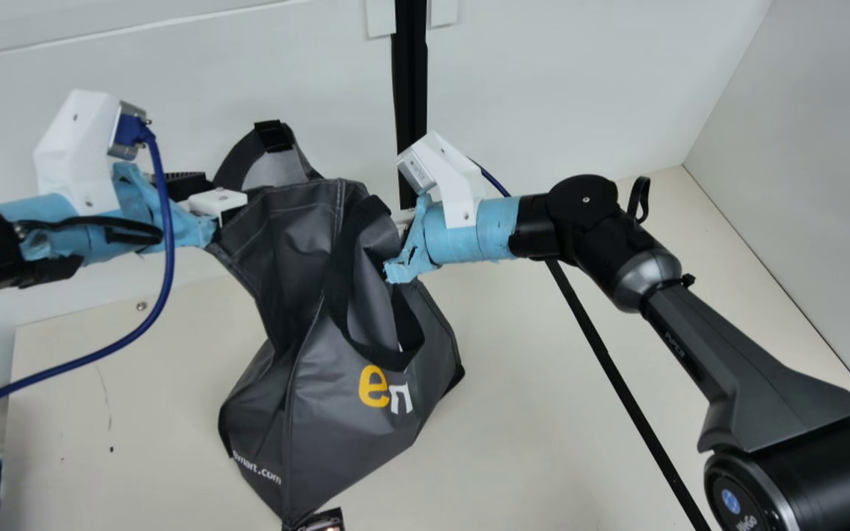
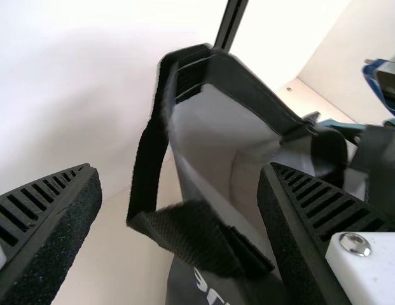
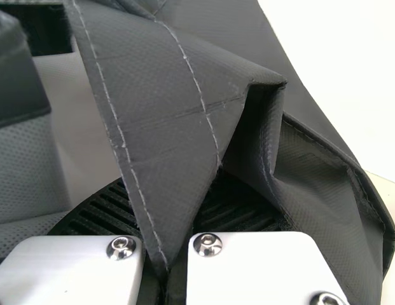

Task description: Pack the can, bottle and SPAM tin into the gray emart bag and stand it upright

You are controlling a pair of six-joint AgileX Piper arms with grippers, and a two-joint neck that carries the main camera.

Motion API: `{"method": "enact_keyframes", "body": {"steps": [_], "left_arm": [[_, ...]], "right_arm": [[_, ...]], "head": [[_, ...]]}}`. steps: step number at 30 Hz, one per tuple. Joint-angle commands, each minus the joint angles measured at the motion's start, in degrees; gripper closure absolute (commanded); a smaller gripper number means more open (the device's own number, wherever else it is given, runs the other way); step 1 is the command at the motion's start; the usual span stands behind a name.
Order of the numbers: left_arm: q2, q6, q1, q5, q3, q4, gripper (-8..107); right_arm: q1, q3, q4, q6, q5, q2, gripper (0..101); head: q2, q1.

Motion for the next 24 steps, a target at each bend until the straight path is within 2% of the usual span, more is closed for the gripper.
{"method": "enact_keyframes", "body": {"steps": [1,13,24], "left_arm": [[-2.74,2.61,0.59,-0.41,3.79,-2.51,9],[-14.69,15.27,6.77,1.08,16.4,-16.4,9],[-21.68,20.54,13.09,3.48,23.54,-23.2,9]], "right_arm": [[0.0,0.0,0.0,0.0,0.0,0.0,101],[0.0,0.0,1.31,0.0,0.99,0.0,101],[0.0,0.0,1.3,0.0,0.92,0.0,101]], "head": [[-0.05,-1.3],[-0.05,-1.3],[-0.05,-1.3]]}}
